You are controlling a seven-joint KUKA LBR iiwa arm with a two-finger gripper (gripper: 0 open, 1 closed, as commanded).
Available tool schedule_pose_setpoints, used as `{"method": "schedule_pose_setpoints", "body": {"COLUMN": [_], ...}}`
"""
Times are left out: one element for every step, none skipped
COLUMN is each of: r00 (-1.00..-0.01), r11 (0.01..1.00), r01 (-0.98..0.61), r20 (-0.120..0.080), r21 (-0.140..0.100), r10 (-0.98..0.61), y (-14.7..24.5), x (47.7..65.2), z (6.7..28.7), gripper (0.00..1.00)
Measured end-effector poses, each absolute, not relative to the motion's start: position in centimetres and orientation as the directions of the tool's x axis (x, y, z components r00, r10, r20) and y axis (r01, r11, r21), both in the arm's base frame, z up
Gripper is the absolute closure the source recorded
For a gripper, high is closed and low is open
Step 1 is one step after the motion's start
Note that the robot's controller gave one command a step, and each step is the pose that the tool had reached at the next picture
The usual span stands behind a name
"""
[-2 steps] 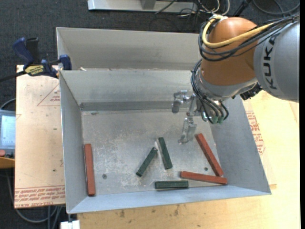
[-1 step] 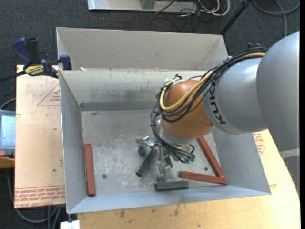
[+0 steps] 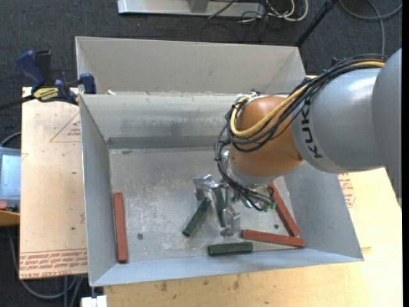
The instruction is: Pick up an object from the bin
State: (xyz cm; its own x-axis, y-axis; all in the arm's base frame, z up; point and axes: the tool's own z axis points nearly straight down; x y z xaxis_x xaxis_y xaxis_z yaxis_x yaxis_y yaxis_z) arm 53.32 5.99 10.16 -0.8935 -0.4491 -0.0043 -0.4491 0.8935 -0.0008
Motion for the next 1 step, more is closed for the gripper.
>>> {"method": "schedule_pose_setpoints", "body": {"r00": [-0.861], "r11": [0.861], "r01": [-0.509], "r20": [-0.003], "r21": [0.001], "r10": [-0.509], "y": [8.10], "x": [53.72], "z": [9.99], "gripper": [0.00]}}
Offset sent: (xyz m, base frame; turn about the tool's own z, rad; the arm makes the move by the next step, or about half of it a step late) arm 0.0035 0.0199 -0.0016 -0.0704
